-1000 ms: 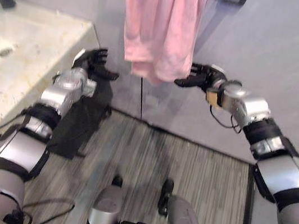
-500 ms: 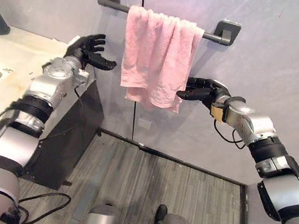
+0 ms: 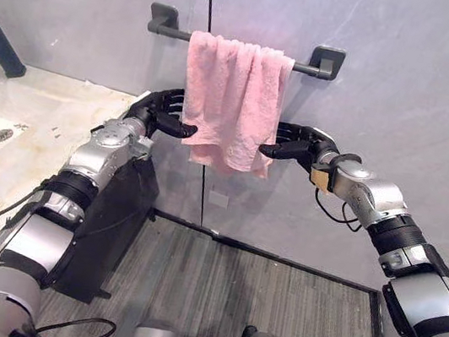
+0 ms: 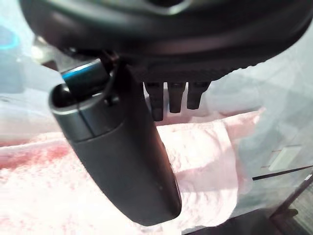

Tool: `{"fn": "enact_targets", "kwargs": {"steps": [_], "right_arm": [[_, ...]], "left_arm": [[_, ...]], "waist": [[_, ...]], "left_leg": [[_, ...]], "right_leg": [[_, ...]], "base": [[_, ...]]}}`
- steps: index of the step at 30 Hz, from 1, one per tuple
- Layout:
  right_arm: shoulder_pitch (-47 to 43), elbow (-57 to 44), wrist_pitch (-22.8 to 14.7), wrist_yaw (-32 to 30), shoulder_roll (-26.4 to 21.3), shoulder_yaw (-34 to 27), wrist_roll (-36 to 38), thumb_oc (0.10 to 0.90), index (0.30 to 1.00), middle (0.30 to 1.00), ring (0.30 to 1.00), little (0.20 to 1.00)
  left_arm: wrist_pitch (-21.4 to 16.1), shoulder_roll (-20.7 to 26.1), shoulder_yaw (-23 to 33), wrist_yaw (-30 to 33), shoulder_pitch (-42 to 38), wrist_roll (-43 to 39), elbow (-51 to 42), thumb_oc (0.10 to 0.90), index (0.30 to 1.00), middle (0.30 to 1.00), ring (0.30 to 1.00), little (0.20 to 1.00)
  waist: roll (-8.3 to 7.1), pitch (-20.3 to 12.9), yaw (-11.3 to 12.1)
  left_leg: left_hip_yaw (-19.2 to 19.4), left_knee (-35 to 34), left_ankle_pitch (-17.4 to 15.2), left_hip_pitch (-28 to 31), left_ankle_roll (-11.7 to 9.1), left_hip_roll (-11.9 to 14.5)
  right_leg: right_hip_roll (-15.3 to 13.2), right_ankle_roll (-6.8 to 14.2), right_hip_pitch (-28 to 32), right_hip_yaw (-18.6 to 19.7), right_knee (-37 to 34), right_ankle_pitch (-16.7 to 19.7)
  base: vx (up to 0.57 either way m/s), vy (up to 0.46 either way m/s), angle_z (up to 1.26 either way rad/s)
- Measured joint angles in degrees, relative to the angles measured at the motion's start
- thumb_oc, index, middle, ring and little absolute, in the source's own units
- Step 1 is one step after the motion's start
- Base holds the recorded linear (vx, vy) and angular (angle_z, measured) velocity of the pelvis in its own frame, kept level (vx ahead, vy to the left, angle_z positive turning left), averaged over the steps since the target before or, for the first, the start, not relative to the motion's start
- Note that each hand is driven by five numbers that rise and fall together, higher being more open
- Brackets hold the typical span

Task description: Organize the bathroom.

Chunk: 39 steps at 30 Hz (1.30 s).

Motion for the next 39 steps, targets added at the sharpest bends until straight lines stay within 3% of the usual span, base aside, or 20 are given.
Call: {"fn": "enact_targets", "kwargs": {"steps": [11, 12, 13, 14, 15, 16, 17, 28, 39], "right_arm": [[0.0, -0.3, 1.3, -0.6, 0.4, -0.1, 0.0, 0.800, 0.900, 0.900, 0.900, 0.900], [0.0, -0.3, 1.6, -0.4, 0.4, -0.1, 0.0, 0.582, 0.573, 0.573, 0.573, 0.573], [0.0, -0.3, 1.9, -0.3, 0.4, -0.1, 0.0, 0.551, 0.526, 0.526, 0.526, 0.526], [0.0, -0.3, 2.2, 0.1, 0.4, -0.1, 0.0, 0.461, 0.392, 0.392, 0.392, 0.392], [0.0, -0.3, 2.9, 0.4, 0.4, -0.1, 0.0, 0.400, 0.300, 0.300, 0.300, 0.300], [0.1, -0.3, 3.7, 0.6, 0.5, 0.0, 0.1, 0.400, 0.300, 0.300, 0.300, 0.300], [0.1, -0.2, 3.9, 0.6, 0.8, 0.0, 0.1, 0.400, 0.300, 0.300, 0.300, 0.300], [1.5, -0.2, 5.8, 0.7, 2.5, -0.5, 5.0, 0.400, 0.300, 0.300, 0.300, 0.300], [3.0, -0.2, 6.0, 1.2, 2.4, -2.0, 4.9, 0.400, 0.300, 0.300, 0.300, 0.300]], "left_arm": [[2.2, -2.0, -1.0, -4.2, 2.4, -0.1, -0.2, 0.800, 0.900, 0.900, 0.900, 0.900], [2.6, -2.1, -1.1, -4.1, 2.4, -0.1, -0.2, 0.800, 0.900, 0.900, 0.900, 0.900], [2.6, -2.1, -1.2, -4.1, 2.4, -0.1, -0.2, 0.678, 0.716, 0.716, 0.716, 0.716], [2.6, -2.1, -1.3, -4.1, 2.4, -0.1, -0.2, 0.638, 0.658, 0.658, 0.658, 0.658], [2.7, -2.1, -1.6, -4.0, 2.5, -0.1, -0.2, 0.529, 0.493, 0.493, 0.493, 0.493], [2.7, -2.1, -1.6, -3.9, 2.6, -0.1, -0.2, 0.438, 0.356, 0.356, 0.356, 0.356], [2.8, -2.1, -1.6, -3.7, 2.7, -0.1, -0.2, 0.400, 0.300, 0.300, 0.300, 0.300], [3.8, -2.0, -1.6, -2.8, 4.6, -0.4, -0.1, 0.400, 0.300, 0.300, 0.300, 0.300], [3.8, -2.1, -1.6, -2.8, 4.7, -0.3, -0.1, 0.400, 0.300, 0.300, 0.300, 0.300]], "waist": [[0.86, -2.0, -0.2], [1.05, -2.1, -0.2], [1.12, -2.2, -0.1], [1.17, -2.4, -0.1], [1.23, -2.8, -0.1], [1.26, -3.2, 0.0], [1.25, -3.5, 0.0], [1.12, -5.0, 0.0], [1.03, -5.2, 0.0]], "left_leg": [[0.5, 0.0, 0.0, 0.8, 0.0, 0.0], [0.5, 0.0, 0.0, 0.8, 0.0, 0.0], [0.5, 0.1, 0.0, 0.8, 0.0, 0.0], [0.5, 0.1, 0.0, 0.8, 0.0, 0.0], [0.5, 0.1, 0.0, 0.8, 0.0, 0.0], [0.5, 0.1, 0.0, 0.8, 0.0, 0.0], [0.5, 0.1, 0.0, 0.8, 0.0, 0.0], [0.5, 0.1, 0.1, 0.9, -0.1, 0.0], [0.5, 0.2, 0.2, 0.9, 0.0, -0.1]], "right_leg": [[-0.1, 0.2, 0.6, 0.6, 0.0, 0.0], [-0.1, 0.2, 0.6, 0.6, 0.0, 0.1], [0.0, 0.2, 0.6, 0.6, 0.0, 0.1], [0.0, 0.2, 0.6, 0.6, 0.0, 0.1], [0.0, 0.2, 0.6, 0.6, 0.0, 0.1], [0.0, 0.2, 0.6, 0.6, 0.0, 0.1], [0.0, 0.2, 0.6, 0.6, 0.0, 0.1], [0.0, 0.3, 0.7, 0.6, 0.1, 0.1], [0.1, 0.3, 0.7, 0.7, 0.2, 0.1]], "base": [[0.02, 0.010, -0.02], [0.00, 0.000, 0.00], [0.00, 0.000, 0.00], [0.00, 0.000, 0.00], [0.00, 0.000, 0.00], [0.00, 0.000, 0.00], [0.00, 0.000, 0.00], [0.00, 0.000, 0.00], [0.00, 0.000, 0.00]]}}
